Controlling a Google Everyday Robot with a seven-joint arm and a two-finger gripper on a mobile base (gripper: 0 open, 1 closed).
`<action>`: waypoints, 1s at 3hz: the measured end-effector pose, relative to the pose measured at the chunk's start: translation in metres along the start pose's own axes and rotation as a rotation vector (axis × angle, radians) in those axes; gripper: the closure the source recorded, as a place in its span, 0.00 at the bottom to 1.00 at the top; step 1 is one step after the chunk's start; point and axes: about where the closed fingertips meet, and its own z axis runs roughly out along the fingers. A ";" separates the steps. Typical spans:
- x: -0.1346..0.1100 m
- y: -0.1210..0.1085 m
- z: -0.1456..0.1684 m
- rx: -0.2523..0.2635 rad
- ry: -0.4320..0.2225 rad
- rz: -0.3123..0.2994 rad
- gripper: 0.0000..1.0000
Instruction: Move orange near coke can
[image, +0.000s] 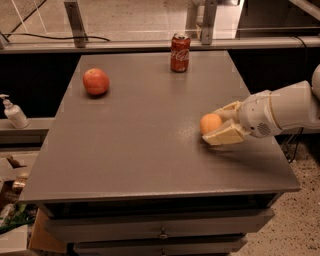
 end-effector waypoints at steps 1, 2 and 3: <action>-0.008 -0.036 0.000 0.054 -0.028 0.012 1.00; -0.021 -0.077 -0.016 0.130 -0.037 0.037 1.00; -0.021 -0.077 -0.016 0.130 -0.037 0.037 1.00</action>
Offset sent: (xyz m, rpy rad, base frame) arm 0.1055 -0.0510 0.0564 0.0279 -0.0981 -0.2078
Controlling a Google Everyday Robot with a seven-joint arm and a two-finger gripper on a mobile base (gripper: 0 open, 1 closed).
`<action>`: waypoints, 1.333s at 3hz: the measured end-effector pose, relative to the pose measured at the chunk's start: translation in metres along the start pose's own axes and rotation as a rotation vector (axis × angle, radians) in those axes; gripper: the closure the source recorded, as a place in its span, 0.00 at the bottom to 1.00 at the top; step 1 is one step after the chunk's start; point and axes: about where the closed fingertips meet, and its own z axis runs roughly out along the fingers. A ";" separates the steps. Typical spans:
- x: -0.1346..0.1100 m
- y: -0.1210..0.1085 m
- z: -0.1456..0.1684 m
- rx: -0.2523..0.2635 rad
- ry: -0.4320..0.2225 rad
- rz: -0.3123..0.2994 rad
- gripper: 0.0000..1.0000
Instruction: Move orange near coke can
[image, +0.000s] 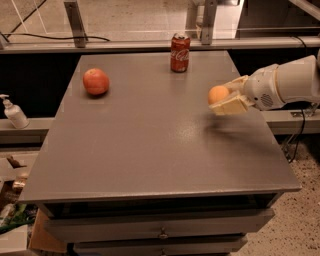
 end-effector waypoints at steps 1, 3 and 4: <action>-0.002 -0.010 0.009 0.022 -0.007 -0.005 1.00; -0.012 -0.078 0.052 0.154 -0.022 -0.027 1.00; -0.022 -0.112 0.074 0.209 -0.033 -0.022 1.00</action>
Offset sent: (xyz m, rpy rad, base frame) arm 0.1017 0.0005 -0.0104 -0.0161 -0.1469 -0.1103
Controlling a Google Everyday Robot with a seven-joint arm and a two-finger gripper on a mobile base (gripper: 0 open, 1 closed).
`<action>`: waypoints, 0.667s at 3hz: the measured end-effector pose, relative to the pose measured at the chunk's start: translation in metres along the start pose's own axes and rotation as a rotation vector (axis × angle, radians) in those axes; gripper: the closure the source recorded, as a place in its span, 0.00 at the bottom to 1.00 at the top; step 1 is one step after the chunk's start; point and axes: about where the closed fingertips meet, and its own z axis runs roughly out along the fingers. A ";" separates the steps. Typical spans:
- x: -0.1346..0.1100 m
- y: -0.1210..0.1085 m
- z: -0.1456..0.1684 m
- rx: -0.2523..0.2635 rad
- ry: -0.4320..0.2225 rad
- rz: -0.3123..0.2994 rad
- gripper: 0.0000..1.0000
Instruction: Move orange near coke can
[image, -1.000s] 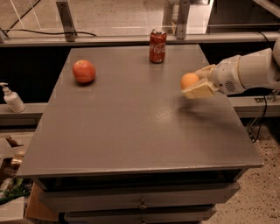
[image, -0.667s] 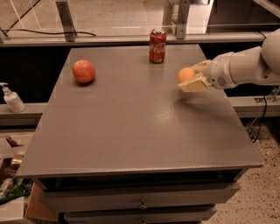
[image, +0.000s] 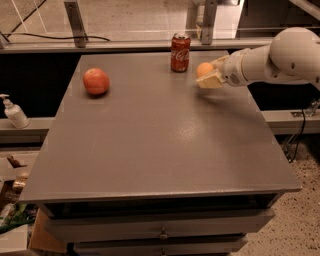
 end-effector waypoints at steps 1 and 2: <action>-0.015 -0.019 0.028 0.023 -0.025 0.019 1.00; -0.019 -0.025 0.060 0.007 -0.035 0.054 1.00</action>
Offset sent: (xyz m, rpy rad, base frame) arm 0.0715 0.0299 -0.0038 0.0712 -0.0052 -0.0359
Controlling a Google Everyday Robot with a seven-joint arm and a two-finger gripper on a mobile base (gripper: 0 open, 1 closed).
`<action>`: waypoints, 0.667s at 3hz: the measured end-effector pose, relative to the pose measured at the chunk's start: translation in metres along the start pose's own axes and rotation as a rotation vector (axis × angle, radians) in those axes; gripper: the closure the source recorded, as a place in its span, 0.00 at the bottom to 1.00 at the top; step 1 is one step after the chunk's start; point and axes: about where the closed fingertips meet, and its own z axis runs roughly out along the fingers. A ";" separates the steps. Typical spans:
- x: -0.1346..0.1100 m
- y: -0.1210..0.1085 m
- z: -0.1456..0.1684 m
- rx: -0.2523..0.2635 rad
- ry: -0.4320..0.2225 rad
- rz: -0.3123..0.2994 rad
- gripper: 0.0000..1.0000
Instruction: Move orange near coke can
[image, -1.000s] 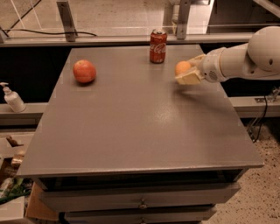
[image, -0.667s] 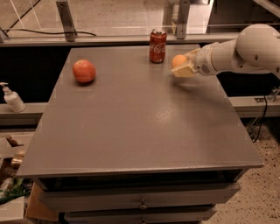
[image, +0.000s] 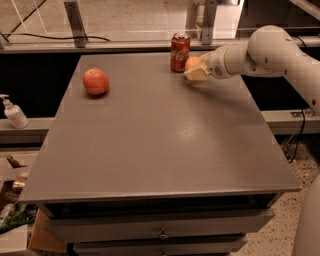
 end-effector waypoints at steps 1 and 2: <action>-0.001 -0.001 0.010 -0.008 0.000 0.009 1.00; -0.001 -0.001 0.016 -0.020 0.001 0.022 0.82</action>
Offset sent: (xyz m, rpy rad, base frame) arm 0.0156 0.0082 -0.0074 0.0262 0.0355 -0.0011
